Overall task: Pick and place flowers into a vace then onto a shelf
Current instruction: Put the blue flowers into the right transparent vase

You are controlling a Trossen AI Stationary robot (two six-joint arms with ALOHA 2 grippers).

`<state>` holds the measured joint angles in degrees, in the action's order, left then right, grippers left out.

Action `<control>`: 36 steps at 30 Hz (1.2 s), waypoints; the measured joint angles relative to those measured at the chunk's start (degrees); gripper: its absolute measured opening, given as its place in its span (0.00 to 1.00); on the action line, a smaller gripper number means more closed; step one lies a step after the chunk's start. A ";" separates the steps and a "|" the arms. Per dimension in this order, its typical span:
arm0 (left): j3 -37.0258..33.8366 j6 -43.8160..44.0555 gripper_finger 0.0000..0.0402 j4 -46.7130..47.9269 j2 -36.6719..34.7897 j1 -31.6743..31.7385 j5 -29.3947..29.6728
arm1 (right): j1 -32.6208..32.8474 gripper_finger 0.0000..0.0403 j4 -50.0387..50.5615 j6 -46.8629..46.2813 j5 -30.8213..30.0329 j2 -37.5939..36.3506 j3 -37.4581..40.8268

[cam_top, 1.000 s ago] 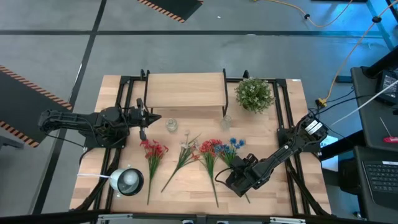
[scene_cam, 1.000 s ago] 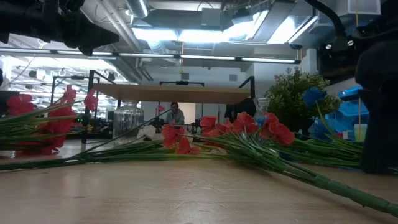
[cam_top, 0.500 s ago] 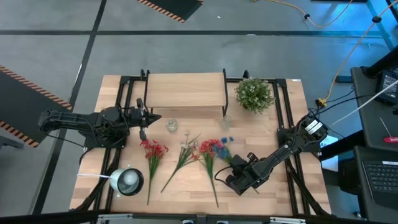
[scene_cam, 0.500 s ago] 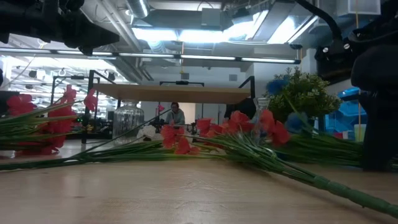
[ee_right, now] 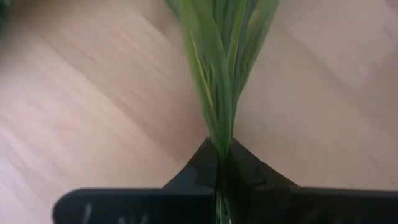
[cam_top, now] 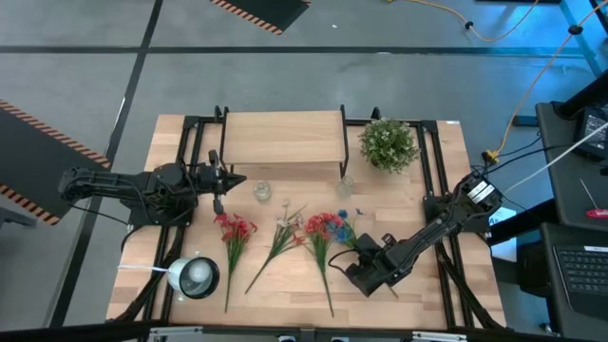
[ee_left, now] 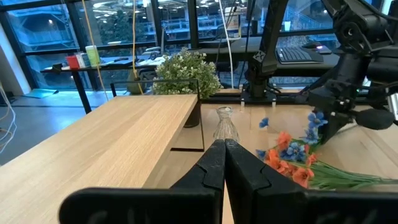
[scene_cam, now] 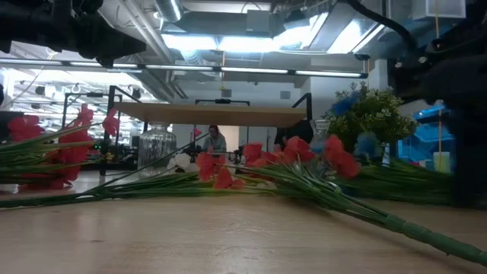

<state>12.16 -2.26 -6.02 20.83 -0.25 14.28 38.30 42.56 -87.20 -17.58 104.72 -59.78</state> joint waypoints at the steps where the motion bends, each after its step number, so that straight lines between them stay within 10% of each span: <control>1: 0.00 0.00 0.01 -0.02 -0.01 -0.02 0.00 | 0.10 0.02 0.52 -0.05 0.28 -0.61 0.09; 36: 0.00 -0.01 0.01 0.20 0.01 -0.02 0.01 | 8.87 0.01 20.01 -14.47 -11.68 -15.89 -0.16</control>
<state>12.16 -2.28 -5.82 20.84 -0.27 14.30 47.17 62.57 -101.67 -29.27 88.84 -59.94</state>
